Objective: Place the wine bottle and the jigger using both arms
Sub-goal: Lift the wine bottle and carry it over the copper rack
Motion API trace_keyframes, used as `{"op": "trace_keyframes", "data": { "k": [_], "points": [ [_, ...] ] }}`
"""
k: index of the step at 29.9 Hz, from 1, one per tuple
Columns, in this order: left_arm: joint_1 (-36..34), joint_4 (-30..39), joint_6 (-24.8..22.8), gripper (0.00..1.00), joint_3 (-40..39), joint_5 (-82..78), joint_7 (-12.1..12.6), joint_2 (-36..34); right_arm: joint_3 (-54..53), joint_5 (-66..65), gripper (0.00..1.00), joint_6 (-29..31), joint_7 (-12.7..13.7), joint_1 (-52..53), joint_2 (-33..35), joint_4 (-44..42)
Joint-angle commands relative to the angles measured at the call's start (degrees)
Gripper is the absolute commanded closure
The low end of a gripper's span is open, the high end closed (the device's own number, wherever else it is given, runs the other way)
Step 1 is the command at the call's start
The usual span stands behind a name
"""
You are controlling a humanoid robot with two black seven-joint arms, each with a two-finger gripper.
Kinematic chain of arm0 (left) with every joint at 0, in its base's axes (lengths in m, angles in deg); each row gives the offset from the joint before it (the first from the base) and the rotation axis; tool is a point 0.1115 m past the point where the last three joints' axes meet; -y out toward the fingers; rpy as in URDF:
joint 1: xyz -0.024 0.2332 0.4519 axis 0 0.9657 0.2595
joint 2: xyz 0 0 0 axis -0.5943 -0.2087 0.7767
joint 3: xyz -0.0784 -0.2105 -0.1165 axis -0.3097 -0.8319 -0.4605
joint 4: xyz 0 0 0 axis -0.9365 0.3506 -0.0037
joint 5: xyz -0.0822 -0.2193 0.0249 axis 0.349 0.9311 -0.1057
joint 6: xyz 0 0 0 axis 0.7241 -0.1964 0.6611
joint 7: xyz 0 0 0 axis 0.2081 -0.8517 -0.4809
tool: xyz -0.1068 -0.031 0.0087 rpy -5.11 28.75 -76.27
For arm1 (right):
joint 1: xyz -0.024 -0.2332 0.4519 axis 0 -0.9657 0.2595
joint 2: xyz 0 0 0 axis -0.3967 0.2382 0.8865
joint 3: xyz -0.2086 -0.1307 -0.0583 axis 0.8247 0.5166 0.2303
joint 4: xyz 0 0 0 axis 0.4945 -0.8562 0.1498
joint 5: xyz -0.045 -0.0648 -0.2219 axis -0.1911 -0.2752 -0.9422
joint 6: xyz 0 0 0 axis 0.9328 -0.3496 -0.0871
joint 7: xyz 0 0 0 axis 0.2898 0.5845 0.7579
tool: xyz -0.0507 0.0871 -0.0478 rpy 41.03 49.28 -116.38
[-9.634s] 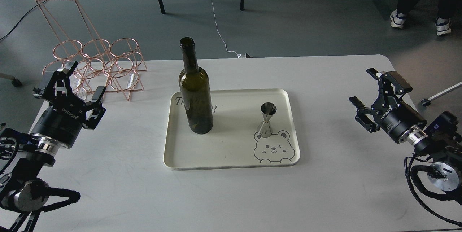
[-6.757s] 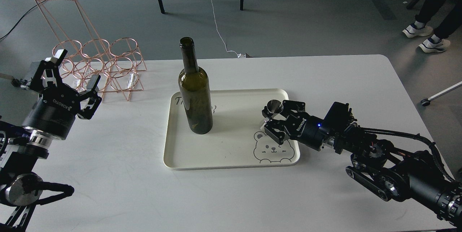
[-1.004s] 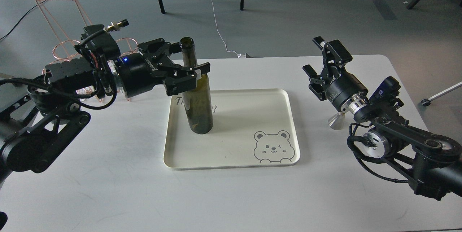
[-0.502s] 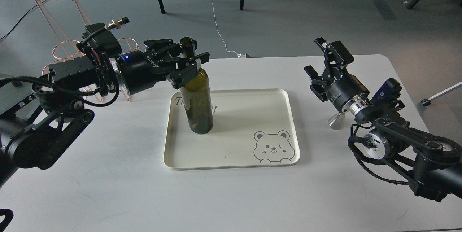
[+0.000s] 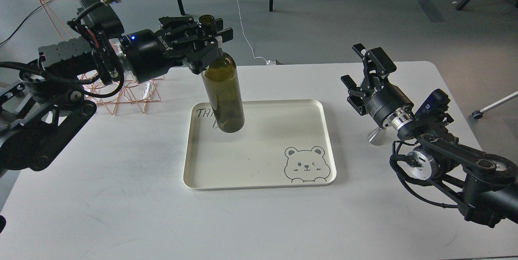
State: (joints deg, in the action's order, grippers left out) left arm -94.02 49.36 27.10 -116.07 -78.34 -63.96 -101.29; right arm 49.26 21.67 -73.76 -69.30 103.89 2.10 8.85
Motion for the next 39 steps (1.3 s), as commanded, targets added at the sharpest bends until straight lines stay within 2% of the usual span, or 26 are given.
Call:
{"op": "trace_keyframes", "data": {
  "k": [1,6,9,15,20,25,33,39],
  "points": [
    [-3.89,0.12,-2.02,0.9,-0.06,4.55,0.01,-3.05,0.01,0.0,0.01,-0.08,0.0,0.0,0.07,-0.06],
    [-12.23,-0.67,-8.62,0.9,0.12,19.23,0.01,-11.4,0.01,-0.09,0.01,-0.08,0.0,-0.09,-0.02,-0.06],
    [-14.97,-3.38,-9.33,0.9,0.12,20.57,0.01,-15.97,0.1,-0.09,0.01,-0.08,0.0,-0.09,-0.11,-0.06],
    [-15.59,-11.91,-8.8,0.9,0.12,20.31,0.01,-20.46,0.27,-0.18,0.01,-0.08,0.0,-0.09,-0.28,-0.06],
    [-15.5,-16.31,-7.4,0.9,3.27,19.25,0.01,-20.73,0.36,-0.18,0.01,-0.08,0.0,-0.09,-0.37,-0.06],
    [-15.59,-20.18,-2.39,0.9,8.11,19.25,0.01,-20.21,0.36,-0.18,0.01,-0.08,0.0,-0.09,-0.46,-0.06],
    [-16.73,-26.06,-0.98,0.9,8.73,18.64,0.01,-17.04,0.19,-0.18,0.01,-0.08,0.0,-0.7,-0.37,-0.06],
    [-19.54,-29.58,1.3,0.9,13.73,17.93,0.01,-15.37,0.1,-0.18,0.01,-0.08,0.0,-0.7,-0.2,0.02]
  ]
}}
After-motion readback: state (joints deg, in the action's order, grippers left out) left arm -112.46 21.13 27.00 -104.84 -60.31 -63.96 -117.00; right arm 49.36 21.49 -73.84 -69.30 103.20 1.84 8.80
